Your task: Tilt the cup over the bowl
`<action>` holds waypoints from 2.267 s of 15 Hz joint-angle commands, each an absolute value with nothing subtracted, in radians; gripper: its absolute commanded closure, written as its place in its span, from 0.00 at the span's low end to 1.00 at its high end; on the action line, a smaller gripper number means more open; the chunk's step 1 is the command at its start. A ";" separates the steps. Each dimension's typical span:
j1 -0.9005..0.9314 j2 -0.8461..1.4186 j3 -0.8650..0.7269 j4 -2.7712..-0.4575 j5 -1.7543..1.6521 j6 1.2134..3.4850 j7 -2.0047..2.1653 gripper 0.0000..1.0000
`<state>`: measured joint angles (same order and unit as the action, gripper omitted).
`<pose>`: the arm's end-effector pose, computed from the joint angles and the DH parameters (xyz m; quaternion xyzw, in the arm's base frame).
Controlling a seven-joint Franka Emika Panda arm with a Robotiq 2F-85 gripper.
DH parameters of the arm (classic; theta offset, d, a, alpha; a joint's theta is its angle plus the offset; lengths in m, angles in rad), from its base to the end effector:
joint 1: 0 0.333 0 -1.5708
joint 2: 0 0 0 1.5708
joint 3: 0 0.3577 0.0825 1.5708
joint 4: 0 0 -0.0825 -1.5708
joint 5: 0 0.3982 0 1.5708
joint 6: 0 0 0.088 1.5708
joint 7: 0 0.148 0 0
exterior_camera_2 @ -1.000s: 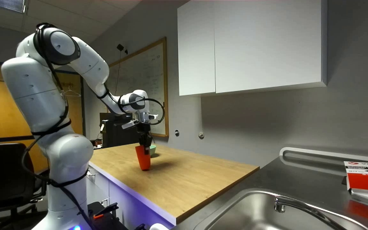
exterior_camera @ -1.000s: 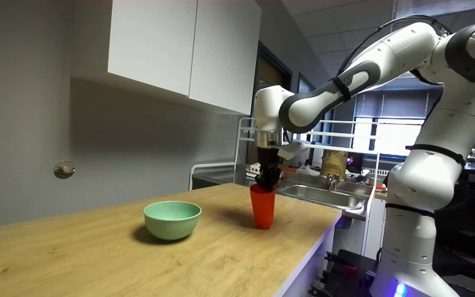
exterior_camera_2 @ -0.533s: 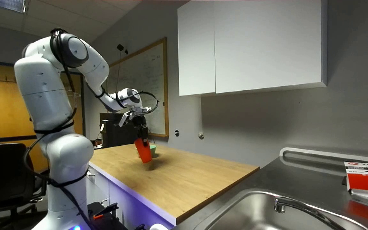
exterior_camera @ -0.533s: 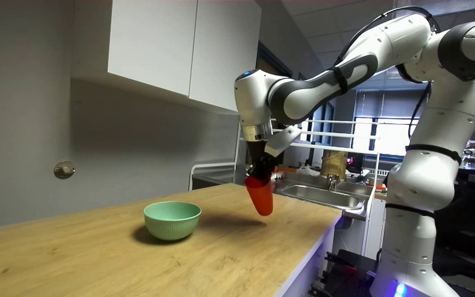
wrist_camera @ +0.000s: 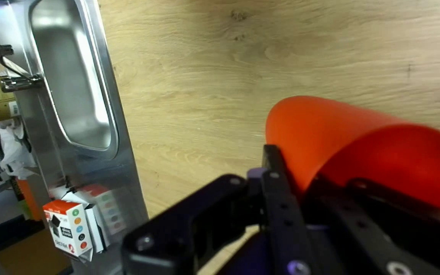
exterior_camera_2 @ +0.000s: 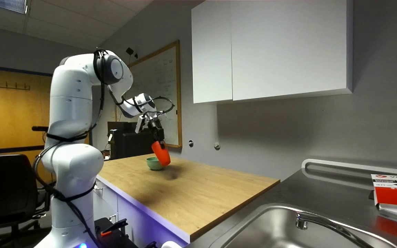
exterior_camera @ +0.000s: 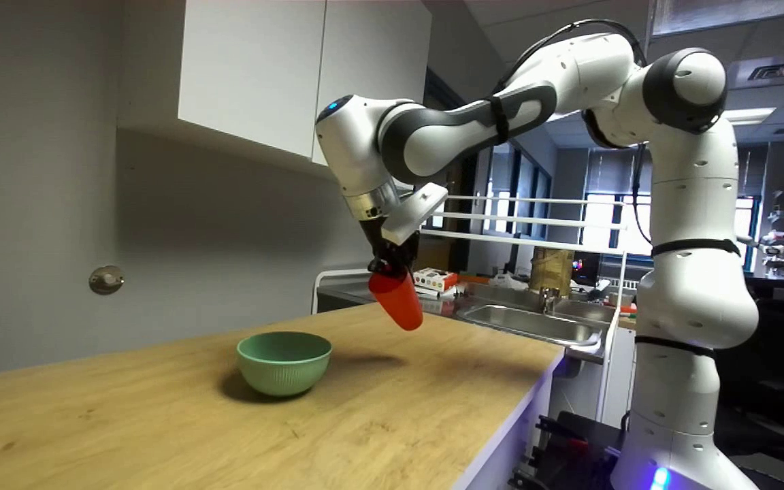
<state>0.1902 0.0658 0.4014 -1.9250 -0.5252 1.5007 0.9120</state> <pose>0.4755 0.2226 0.4451 0.9362 -0.1035 -0.0026 0.3359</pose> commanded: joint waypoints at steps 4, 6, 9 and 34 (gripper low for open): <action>0.389 0.397 0.322 -1.525 -0.624 1.280 0.918 0.99; 0.462 0.487 0.297 -1.425 -0.659 1.215 0.913 0.99; 0.570 0.599 0.260 -1.282 -0.714 1.109 0.894 0.99; 0.956 1.164 -0.084 -0.749 -1.466 0.717 0.666 0.99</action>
<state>0.9469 1.1246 -0.0397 -0.8102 -1.4143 0.7407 0.7098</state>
